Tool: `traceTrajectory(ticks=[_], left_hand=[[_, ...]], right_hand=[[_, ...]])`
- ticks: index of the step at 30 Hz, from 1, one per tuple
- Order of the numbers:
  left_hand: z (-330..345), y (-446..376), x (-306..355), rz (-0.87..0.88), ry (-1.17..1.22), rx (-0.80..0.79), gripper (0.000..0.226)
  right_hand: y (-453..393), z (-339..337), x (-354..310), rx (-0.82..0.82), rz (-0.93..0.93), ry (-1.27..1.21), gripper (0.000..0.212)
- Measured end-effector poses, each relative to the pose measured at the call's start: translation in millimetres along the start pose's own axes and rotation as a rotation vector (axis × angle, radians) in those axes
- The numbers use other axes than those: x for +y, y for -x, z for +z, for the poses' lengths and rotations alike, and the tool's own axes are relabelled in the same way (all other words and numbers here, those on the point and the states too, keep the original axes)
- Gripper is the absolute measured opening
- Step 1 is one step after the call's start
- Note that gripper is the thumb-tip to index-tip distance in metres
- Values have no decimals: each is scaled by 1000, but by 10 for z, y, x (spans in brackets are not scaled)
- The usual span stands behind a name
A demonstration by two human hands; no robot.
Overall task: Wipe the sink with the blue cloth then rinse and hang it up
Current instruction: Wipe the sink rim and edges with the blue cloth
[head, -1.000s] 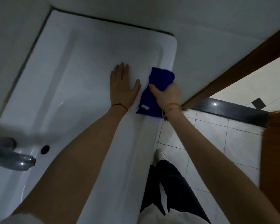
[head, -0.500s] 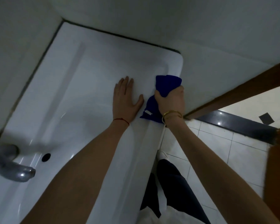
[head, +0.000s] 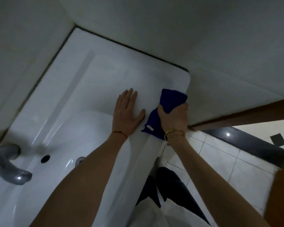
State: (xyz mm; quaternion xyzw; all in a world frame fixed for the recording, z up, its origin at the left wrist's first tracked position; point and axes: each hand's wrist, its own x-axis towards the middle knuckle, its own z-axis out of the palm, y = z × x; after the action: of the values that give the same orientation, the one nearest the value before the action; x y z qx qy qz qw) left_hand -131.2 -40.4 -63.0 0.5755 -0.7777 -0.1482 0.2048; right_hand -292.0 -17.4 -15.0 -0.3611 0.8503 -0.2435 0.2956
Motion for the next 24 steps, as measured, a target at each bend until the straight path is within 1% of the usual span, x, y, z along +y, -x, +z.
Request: traceTrajectory(ticks=[3,6,8,11,13,15,17,19,24], left_hand=[[-13,-2,22,3,2,6,66],[-19,-14,19,-3,-10,2,67],[-14,-13,17,-3,-15,6,67],[-6,-10,4,-5,1,4,67],[1,-14,-6,-3,1,4,67],[4,-14,-6,-7,-5,-5,67],[6,-7,-13,-8,-2,-15,68],[4,-10,-18,-9,-7,-16,68],[-22,-13,13,-15,-22,-30,67]], right_hand=[[-441,-128,-167,-21,24,-51,78],[-588,-166,-236,-2,32,-53,79],[-476,-136,-198,-9,32,-50,83],[-87,-38,-57,-6,20,-20,88],[68,1,2,-2,9,5,89],[40,-14,10,-27,6,43,87],[-124,-66,-35,-51,7,14,81],[-369,-138,-120,-38,8,-49,74],[-792,-239,-284,-24,-20,-53,77]])
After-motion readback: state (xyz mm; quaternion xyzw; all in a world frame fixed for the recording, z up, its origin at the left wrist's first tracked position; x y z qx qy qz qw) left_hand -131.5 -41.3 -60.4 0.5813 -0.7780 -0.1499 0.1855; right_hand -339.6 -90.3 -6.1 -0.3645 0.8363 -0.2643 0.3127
